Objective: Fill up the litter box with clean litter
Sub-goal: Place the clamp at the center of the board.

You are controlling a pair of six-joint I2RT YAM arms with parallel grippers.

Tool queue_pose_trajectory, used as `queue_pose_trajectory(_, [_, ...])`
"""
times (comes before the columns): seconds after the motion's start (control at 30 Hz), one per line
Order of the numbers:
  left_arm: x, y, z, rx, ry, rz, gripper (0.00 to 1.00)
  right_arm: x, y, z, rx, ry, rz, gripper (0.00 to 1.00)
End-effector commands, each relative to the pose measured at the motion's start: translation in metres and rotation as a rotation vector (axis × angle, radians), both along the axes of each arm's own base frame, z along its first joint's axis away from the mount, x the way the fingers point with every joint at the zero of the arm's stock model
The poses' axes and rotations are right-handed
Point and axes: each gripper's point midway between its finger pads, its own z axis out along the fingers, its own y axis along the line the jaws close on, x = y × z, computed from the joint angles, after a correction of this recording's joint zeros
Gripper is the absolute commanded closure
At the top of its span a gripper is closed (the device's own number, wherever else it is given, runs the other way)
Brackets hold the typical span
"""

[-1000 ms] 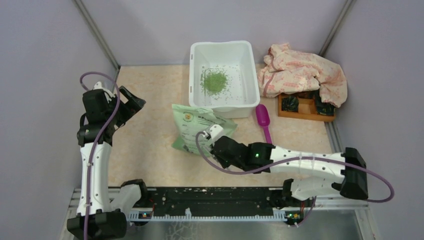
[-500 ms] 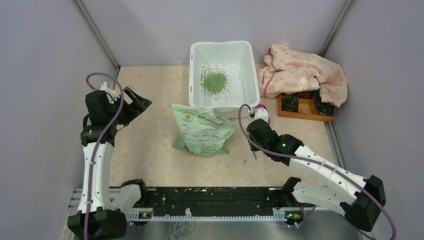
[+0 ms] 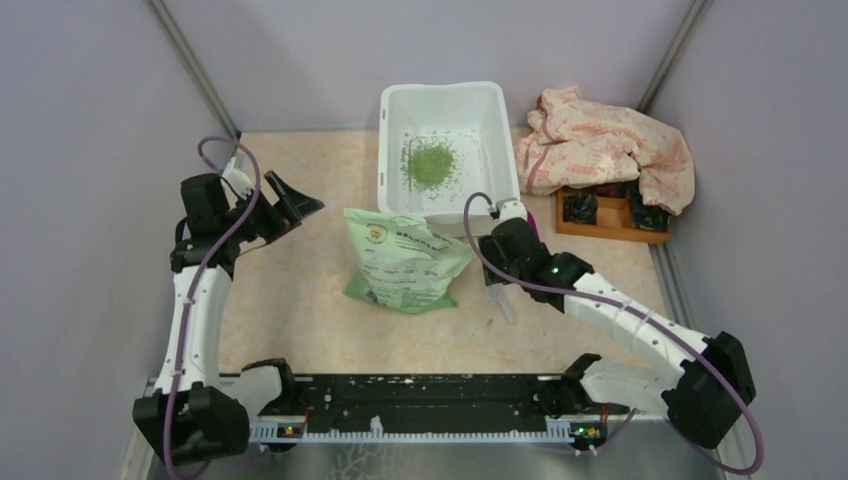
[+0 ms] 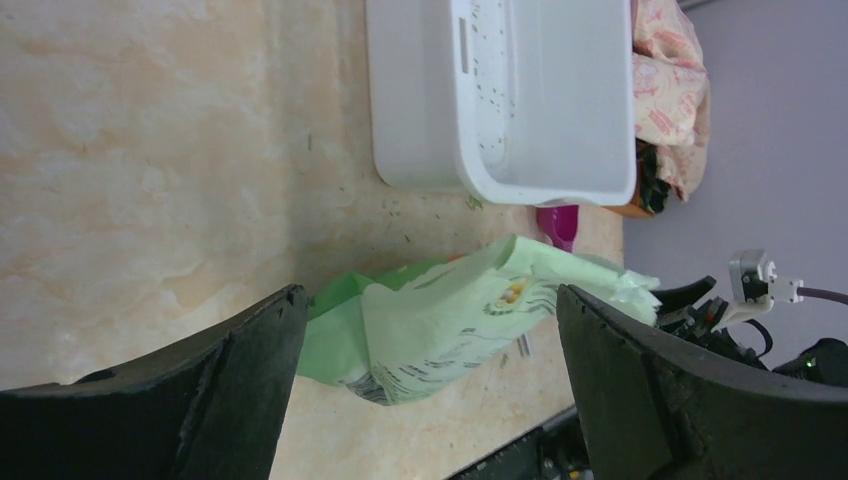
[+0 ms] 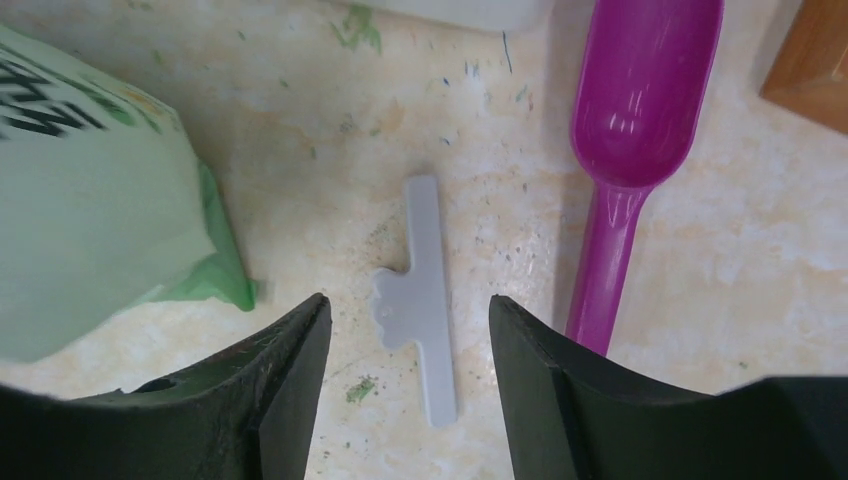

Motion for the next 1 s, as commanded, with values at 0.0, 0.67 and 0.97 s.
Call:
queue_pose_trajectory(0.0, [0.001,-0.010,0.037,-0.080,0.006,-0.050,0.01,0.017,0.019,0.082,0.112,-0.200,0.104,0.40])
queue_pose_trajectory(0.67, [-0.033,-0.026,0.068,-0.180,-0.056,-0.060,0.01,-0.050,0.018,0.148,0.325,-0.237,0.292,0.36])
queue_pose_trajectory(0.97, [-0.014,-0.027,0.039,-0.228,-0.021,-0.041,0.01,-0.053,0.008,0.130,0.342,-0.159,0.176,0.33])
